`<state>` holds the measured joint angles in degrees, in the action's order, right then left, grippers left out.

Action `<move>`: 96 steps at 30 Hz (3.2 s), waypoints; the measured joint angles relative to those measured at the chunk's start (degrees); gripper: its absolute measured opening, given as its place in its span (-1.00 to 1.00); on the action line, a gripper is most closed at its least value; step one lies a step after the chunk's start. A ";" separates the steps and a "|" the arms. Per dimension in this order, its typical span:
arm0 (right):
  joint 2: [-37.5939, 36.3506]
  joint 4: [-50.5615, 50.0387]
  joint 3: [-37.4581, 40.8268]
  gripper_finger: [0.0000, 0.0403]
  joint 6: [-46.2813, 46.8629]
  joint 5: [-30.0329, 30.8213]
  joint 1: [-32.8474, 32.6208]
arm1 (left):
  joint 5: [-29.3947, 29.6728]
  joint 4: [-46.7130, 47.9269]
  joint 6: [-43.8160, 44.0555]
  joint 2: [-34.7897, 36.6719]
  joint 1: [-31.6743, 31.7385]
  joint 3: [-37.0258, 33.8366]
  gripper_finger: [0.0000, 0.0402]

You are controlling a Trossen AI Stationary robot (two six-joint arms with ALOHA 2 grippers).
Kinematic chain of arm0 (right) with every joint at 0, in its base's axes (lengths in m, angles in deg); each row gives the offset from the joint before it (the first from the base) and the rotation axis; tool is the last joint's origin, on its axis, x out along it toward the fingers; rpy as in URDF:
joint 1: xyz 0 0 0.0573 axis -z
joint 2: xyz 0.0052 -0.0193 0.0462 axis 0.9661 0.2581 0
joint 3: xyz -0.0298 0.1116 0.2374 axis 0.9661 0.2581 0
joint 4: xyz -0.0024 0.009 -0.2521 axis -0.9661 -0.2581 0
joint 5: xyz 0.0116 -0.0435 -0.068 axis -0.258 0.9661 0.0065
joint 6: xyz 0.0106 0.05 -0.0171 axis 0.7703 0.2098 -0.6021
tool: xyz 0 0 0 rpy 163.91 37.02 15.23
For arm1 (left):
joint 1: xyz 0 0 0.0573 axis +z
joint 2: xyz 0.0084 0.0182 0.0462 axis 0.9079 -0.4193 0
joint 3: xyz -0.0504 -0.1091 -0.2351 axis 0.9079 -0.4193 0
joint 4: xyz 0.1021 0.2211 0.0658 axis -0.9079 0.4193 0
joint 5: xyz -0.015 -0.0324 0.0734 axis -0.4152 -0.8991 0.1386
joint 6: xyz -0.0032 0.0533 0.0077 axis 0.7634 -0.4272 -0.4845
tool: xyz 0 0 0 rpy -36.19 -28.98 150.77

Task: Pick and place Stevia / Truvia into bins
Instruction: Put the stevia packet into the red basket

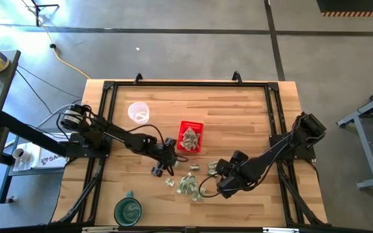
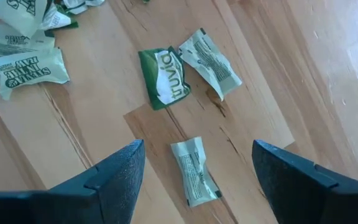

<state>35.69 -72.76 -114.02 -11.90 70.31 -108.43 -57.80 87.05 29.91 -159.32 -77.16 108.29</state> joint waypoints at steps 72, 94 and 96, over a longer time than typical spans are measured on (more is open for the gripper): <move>-2.11 11.34 13.29 0.42 -19.55 -13.79 2.73 | 11.38 37.73 29.13 8.53 -2.42 16.15 0.34; -1.68 19.17 21.36 -0.49 -16.51 -17.93 7.31 | 11.59 39.00 32.67 8.51 -2.33 16.15 0.18; -1.63 18.23 21.11 -0.74 -15.07 -18.45 8.37 | 11.59 39.23 32.68 8.51 -2.33 16.15 0.18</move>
<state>34.06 -54.53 -92.91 -26.97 51.87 -100.06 -46.21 126.28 62.59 -150.81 -79.50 124.44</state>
